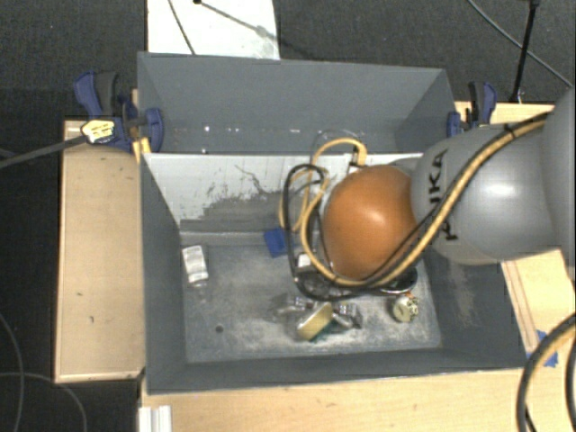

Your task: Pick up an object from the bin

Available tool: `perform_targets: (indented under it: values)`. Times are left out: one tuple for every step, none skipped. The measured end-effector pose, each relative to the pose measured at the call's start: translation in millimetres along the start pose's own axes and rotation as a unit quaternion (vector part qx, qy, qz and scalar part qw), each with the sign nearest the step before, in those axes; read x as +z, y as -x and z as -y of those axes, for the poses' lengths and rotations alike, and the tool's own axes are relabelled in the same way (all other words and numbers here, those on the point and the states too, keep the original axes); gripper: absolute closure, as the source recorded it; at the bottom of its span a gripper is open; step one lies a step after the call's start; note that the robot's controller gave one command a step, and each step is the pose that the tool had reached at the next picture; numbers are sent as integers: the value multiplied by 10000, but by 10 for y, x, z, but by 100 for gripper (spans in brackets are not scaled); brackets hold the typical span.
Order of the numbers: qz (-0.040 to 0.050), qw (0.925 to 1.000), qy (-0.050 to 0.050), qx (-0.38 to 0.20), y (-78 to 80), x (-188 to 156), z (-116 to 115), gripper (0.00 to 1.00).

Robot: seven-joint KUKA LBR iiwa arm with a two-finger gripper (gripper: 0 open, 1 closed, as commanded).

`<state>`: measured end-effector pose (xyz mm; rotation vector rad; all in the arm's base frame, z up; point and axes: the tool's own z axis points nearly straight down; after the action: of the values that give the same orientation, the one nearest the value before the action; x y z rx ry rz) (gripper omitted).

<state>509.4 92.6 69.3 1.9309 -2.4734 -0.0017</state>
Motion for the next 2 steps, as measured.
perform_targets:
  values:
    - [1, 9990, 2, 440, -299, -8, 79, 0]
    - [2, 9990, 8, 456, -291, -7, 74, 100]
